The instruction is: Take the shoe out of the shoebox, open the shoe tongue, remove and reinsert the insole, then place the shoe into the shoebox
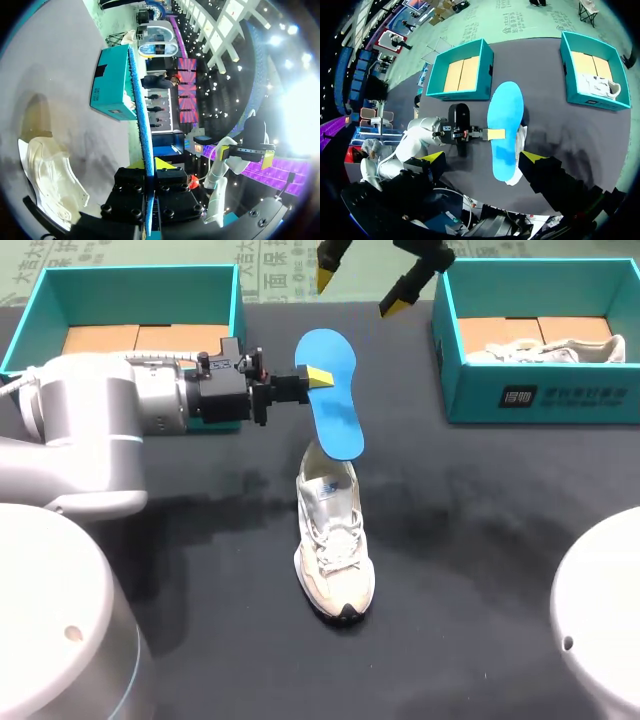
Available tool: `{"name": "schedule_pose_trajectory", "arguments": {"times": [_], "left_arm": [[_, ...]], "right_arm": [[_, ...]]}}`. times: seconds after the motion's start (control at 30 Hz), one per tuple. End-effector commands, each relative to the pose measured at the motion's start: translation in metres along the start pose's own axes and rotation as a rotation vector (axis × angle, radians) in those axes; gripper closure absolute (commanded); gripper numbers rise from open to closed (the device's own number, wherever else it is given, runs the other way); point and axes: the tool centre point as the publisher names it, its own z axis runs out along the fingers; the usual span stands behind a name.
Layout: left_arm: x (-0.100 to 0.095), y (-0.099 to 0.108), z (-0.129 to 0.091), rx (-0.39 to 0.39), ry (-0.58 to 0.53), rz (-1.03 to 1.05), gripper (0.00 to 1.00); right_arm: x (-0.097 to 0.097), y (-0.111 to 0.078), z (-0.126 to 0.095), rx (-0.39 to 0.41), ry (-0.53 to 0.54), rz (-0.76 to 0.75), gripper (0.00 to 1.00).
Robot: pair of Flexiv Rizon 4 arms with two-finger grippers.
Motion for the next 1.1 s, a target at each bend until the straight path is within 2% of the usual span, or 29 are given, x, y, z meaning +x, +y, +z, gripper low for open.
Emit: {"name": "schedule_pose_trajectory", "arguments": {"times": [0.03,0.33,0.57,0.73,0.97,1.1], "left_arm": [[0.000,0.001,-0.001,0.000,-0.002,0.000,1.00],[0.000,0.001,-0.001,0.000,-0.002,0.000,1.00],[0.000,0.001,-0.001,0.000,-0.002,0.000,1.00],[0.000,0.001,-0.001,0.000,-0.002,0.000,1.00],[0.000,0.001,-0.001,0.000,-0.002,0.000,1.00],[0.000,0.001,-0.001,0.000,-0.002,0.000,1.00]], "right_arm": [[0.012,0.007,0.004,0.015,-0.406,-0.001,0.00],[0.030,0.004,0.011,-0.006,-0.478,0.001,0.00],[0.032,0.005,0.013,-0.051,-0.519,0.012,0.00],[0.020,0.007,0.006,-0.064,-0.278,0.025,0.00],[0.002,0.009,-0.001,-0.023,-0.017,0.063,0.00],[-0.011,0.007,0.000,-0.032,0.155,0.092,0.00]]}}
